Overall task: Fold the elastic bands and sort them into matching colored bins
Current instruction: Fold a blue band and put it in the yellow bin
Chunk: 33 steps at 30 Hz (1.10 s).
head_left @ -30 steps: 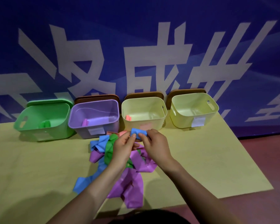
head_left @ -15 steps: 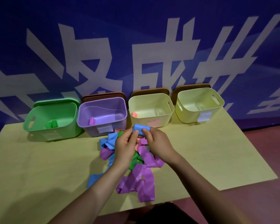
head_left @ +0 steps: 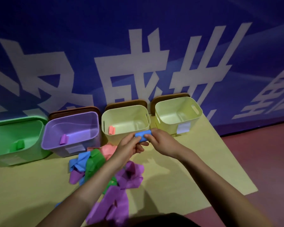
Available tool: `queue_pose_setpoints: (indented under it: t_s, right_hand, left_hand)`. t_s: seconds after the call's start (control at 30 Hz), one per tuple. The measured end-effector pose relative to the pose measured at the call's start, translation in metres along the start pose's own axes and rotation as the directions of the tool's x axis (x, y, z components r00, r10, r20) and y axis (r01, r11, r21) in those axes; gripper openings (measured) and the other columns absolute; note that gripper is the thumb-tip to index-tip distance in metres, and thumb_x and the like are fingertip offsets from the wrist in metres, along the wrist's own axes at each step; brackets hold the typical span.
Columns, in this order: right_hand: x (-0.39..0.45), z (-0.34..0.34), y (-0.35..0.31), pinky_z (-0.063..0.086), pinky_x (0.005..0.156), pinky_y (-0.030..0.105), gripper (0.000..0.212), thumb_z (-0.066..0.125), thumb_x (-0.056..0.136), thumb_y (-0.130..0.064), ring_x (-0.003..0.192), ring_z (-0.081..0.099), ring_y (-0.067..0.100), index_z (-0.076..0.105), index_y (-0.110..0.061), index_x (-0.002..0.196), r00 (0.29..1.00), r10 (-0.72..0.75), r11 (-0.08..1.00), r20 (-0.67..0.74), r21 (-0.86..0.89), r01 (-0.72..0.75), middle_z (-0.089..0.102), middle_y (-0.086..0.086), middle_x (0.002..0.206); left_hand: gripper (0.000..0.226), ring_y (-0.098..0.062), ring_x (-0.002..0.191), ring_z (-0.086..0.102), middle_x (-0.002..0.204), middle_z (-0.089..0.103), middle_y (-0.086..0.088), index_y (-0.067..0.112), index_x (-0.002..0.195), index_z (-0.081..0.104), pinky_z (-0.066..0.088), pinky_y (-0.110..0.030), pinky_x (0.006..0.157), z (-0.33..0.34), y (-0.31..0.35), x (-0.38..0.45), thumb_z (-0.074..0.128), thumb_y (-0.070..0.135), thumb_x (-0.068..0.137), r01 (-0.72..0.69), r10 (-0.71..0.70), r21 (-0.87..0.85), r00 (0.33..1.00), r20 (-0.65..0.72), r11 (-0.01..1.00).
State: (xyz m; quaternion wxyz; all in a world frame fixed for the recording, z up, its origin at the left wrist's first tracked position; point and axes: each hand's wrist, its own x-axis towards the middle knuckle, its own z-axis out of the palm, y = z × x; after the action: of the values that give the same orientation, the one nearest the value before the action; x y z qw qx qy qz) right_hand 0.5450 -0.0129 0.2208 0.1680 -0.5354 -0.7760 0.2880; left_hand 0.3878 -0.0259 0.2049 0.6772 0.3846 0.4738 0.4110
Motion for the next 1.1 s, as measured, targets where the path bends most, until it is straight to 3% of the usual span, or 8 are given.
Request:
queue_pose_setpoints:
  t_s: [0.13, 0.27, 0.43, 0.6, 0.77, 0.93, 1.03, 1.1]
  right_hand:
    - [0.009, -0.039, 0.037, 0.037, 0.071, 0.035, 0.024, 0.042, 0.102, -0.026, 0.076, 0.048, 0.02, 0.05, -0.01, 0.085, 0.999, -0.009, 1.0, 0.047, -0.023, 0.01, 0.052, 0.006, 0.084]
    - [0.022, -0.055, 0.075, 0.029, 0.061, 0.026, 0.032, 0.05, 0.098, -0.028, 0.063, 0.042, 0.007, 0.042, -0.021, 0.068, 0.987, 0.042, 0.992, -0.157, 0.126, -0.022, 0.043, -0.007, 0.068]
    - [0.031, -0.066, 0.112, 0.04, 0.064, 0.029, 0.014, 0.066, 0.089, -0.022, 0.065, 0.047, 0.011, 0.061, -0.017, 0.077, 0.905, 0.29, 0.75, -0.311, 0.662, -0.012, 0.051, 0.003, 0.068]
    - [0.038, -0.076, 0.153, 0.045, 0.067, 0.026, 0.023, 0.063, 0.09, -0.019, 0.069, 0.054, 0.011, 0.065, -0.021, 0.067, 0.886, 0.362, 0.66, -0.29, 0.751, -0.024, 0.059, 0.001, 0.07]
    - [0.055, -0.081, 0.187, 0.044, 0.071, 0.019, 0.025, 0.066, 0.087, -0.011, 0.073, 0.057, 0.009, 0.067, -0.018, 0.063, 0.835, 0.49, 0.574, -0.25, 0.813, -0.094, 0.055, -0.001, 0.078]
    - [0.079, -0.076, 0.223, 0.042, 0.071, 0.013, 0.013, 0.066, 0.088, -0.014, 0.076, 0.055, 0.007, 0.07, -0.017, 0.076, 0.857, 0.476, 0.653, -0.197, 0.732, -0.194, 0.055, -0.001, 0.081]
    - [0.104, -0.07, 0.25, 0.049, 0.077, 0.034, 0.015, 0.064, 0.089, -0.018, 0.073, 0.053, 0.014, 0.069, -0.008, 0.078, 0.871, 0.48, 0.692, -0.106, 0.655, -0.302, 0.057, 0.0, 0.075]
    - [0.124, -0.068, 0.265, 0.054, 0.069, 0.03, 0.017, 0.062, 0.089, -0.015, 0.069, 0.055, 0.013, 0.069, -0.004, 0.078, 0.869, 0.496, 0.652, 0.001, 0.66, -0.373, 0.06, 0.001, 0.073]
  left_hand:
    - [0.023, -0.012, 0.048, 0.051, 0.067, 0.067, -0.009, 0.009, 0.098, 0.056, 0.044, -0.022, 0.056, 0.036, 0.004, 0.036, 0.035, 0.017, 0.103, 0.011, -0.012, 0.022, 0.999, 0.035, 1.0]
    - [0.024, -0.008, 0.054, 0.05, 0.076, 0.065, -0.008, 0.008, 0.106, 0.058, 0.043, -0.019, 0.056, 0.079, 0.0, 0.071, 0.037, 0.017, 0.103, -0.107, 0.106, -0.018, 0.992, -0.068, 0.994]
    - [0.024, -0.009, 0.058, 0.051, 0.077, 0.062, -0.004, 0.011, 0.106, 0.06, 0.046, -0.02, 0.058, 0.137, -0.004, 0.115, 0.038, 0.019, 0.103, -0.186, 0.13, -0.271, 0.969, -0.21, 0.945]
    - [0.026, -0.016, 0.081, 0.06, 0.096, 0.067, -0.008, 0.017, 0.114, 0.061, 0.052, -0.024, 0.072, 0.179, -0.019, 0.145, 0.038, 0.023, 0.103, -0.196, 0.144, -0.21, 0.96, -0.241, 0.958]
    - [0.026, -0.01, 0.065, 0.053, 0.085, 0.062, -0.003, 0.022, 0.115, 0.062, 0.049, -0.025, 0.069, 0.193, -0.038, 0.176, 0.039, 0.025, 0.102, -0.149, 0.102, -0.175, 0.962, -0.253, 0.973]
    - [0.028, -0.011, 0.068, 0.062, 0.1, 0.069, -0.007, 0.027, 0.12, 0.058, 0.049, -0.021, 0.062, 0.173, -0.047, 0.205, 0.037, 0.023, 0.103, 0.003, 0.051, 0.219, 0.968, -0.244, 0.976]
    - [0.031, -0.012, 0.088, 0.061, 0.113, 0.062, 0.0, 0.033, 0.122, 0.058, 0.051, -0.028, 0.079, 0.148, -0.053, 0.222, 0.041, 0.021, 0.1, 0.003, 0.204, 0.551, 0.927, -0.314, 0.834]
    - [0.03, -0.018, 0.094, 0.058, 0.114, 0.058, -0.003, 0.026, 0.122, 0.059, 0.048, -0.033, 0.084, 0.134, -0.057, 0.235, 0.043, 0.017, 0.097, 0.038, 0.294, 0.627, 0.86, -0.416, 0.778]
